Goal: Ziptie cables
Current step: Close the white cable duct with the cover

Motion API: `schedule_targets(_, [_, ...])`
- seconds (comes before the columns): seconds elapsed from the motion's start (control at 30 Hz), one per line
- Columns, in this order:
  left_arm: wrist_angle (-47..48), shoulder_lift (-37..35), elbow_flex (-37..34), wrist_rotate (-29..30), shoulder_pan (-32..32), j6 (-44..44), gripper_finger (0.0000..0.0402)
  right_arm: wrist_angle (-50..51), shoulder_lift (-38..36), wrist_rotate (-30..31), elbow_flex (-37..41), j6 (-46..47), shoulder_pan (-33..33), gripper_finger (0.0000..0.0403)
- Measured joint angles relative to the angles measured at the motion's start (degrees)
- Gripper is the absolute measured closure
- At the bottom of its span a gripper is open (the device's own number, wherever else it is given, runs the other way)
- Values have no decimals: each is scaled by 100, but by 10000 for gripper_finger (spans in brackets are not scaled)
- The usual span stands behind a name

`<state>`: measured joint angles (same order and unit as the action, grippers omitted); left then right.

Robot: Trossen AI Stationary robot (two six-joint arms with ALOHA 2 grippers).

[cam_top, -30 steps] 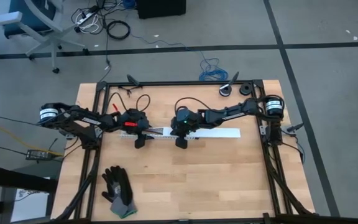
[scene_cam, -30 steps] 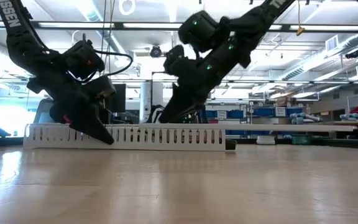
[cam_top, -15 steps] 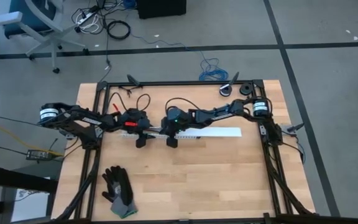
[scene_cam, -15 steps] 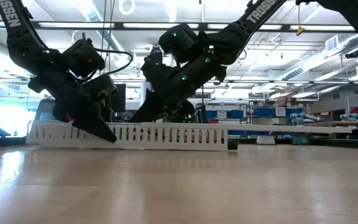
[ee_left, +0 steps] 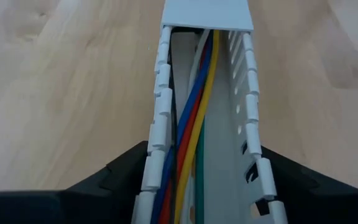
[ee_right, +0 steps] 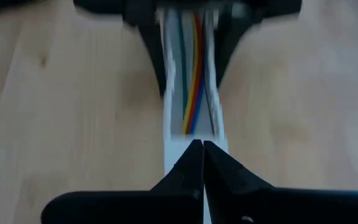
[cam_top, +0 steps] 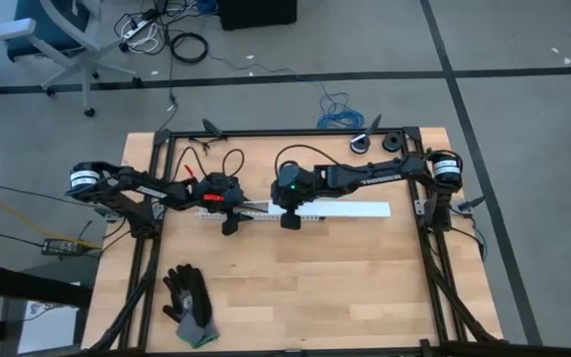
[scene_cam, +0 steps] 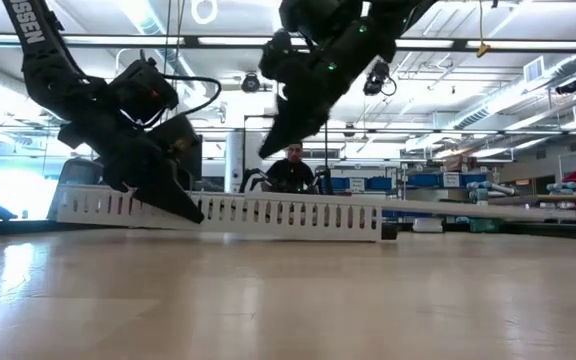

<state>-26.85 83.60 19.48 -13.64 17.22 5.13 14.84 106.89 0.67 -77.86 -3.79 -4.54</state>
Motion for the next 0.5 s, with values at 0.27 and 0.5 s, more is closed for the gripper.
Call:
schedule_targets(0.27, [-240, 402, 203, -79, -84, -254, 122, 44, 3, -3, 88, 61, 4, 403])
schedule_targets(0.5, [-271, 789, 465, -209, -84, -293, 81, 182, 0, -5, 91, 155, 6, 403])
